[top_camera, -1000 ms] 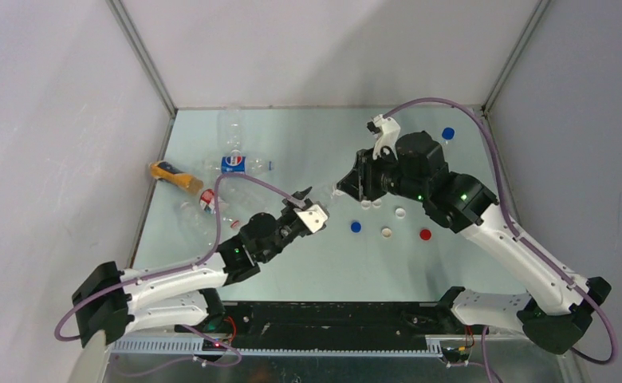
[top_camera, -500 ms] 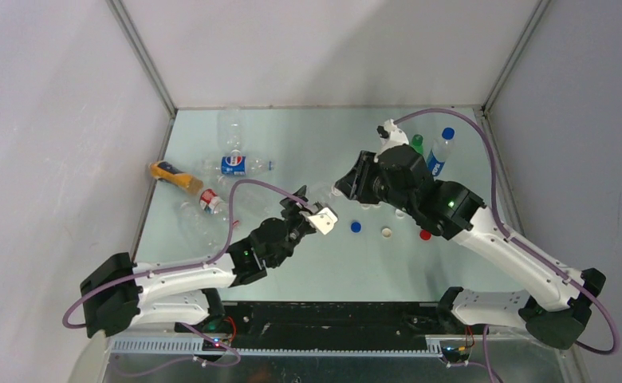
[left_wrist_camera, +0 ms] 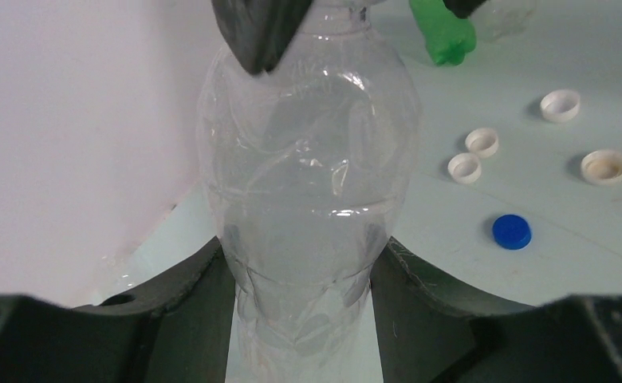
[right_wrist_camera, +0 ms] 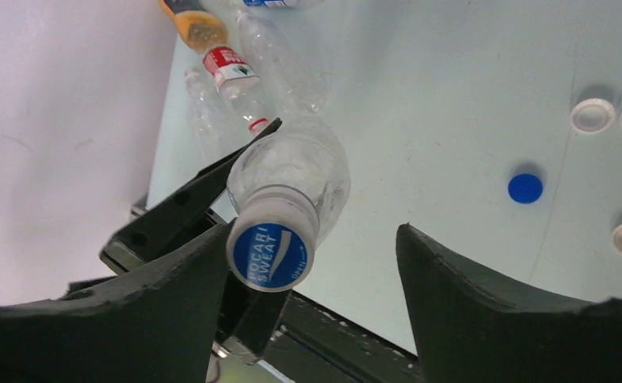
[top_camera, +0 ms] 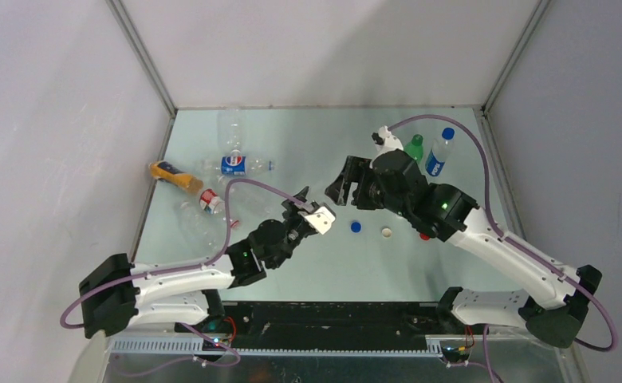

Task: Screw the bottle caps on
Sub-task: Screw the bottle cap onto the plastic bottle.

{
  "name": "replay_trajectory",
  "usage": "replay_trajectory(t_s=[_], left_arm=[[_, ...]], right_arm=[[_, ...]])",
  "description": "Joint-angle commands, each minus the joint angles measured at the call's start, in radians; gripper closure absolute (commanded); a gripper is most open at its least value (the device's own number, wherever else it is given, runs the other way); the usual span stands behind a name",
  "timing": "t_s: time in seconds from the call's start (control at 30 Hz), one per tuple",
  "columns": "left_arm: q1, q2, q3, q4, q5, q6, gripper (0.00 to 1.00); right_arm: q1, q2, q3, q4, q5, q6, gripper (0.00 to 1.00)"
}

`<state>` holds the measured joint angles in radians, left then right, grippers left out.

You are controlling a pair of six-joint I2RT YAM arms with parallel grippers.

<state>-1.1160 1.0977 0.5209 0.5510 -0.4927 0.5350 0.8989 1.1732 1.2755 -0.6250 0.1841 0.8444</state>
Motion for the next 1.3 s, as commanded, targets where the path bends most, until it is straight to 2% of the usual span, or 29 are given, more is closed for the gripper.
replay_trajectory(t_s=[0.0, 0.1, 0.2, 0.27, 0.33, 0.47, 0.57, 0.67, 0.87, 1.27], left_arm=[[0.001, 0.002, -0.011, 0.045, 0.039, -0.146, 1.0], [0.024, -0.012, -0.02, -0.021, 0.116, -0.214, 1.0], [0.073, -0.056, -0.011, -0.1, 0.226, -0.288, 1.0], [0.113, -0.087, 0.003, -0.164, 0.351, -0.325, 1.0], [0.156, -0.116, 0.021, -0.226, 0.485, -0.353, 1.0], [0.222, -0.156, 0.066, -0.339, 0.753, -0.387, 1.0], [0.253, -0.167, 0.094, -0.414, 0.883, -0.389, 1.0], [0.275, -0.163, 0.133, -0.472, 0.996, -0.379, 1.0], [0.281, -0.13, 0.202, -0.592, 1.088, -0.338, 1.0], [0.281, -0.098, 0.251, -0.64, 1.125, -0.296, 1.0]], right_arm=[[0.004, -0.049, -0.002, 0.086, -0.019, -0.098, 0.18], [-0.012, -0.092, -0.002, 0.111, -0.078, -0.184, 0.09], [-0.057, -0.129, -0.002, 0.118, -0.204, -0.338, 0.07], [-0.101, -0.155, -0.002, 0.1, -0.302, -0.435, 0.06], [-0.154, -0.181, -0.002, 0.08, -0.394, -0.538, 0.07], [-0.257, -0.221, -0.002, 0.065, -0.684, -0.748, 0.12], [-0.29, -0.234, -0.001, 0.033, -0.811, -0.928, 0.18], [-0.299, -0.221, 0.022, -0.013, -0.93, -1.057, 0.18], [-0.294, -0.173, 0.072, -0.128, -1.026, -1.265, 0.24], [-0.247, -0.103, 0.13, -0.227, -1.027, -1.372, 0.4]])
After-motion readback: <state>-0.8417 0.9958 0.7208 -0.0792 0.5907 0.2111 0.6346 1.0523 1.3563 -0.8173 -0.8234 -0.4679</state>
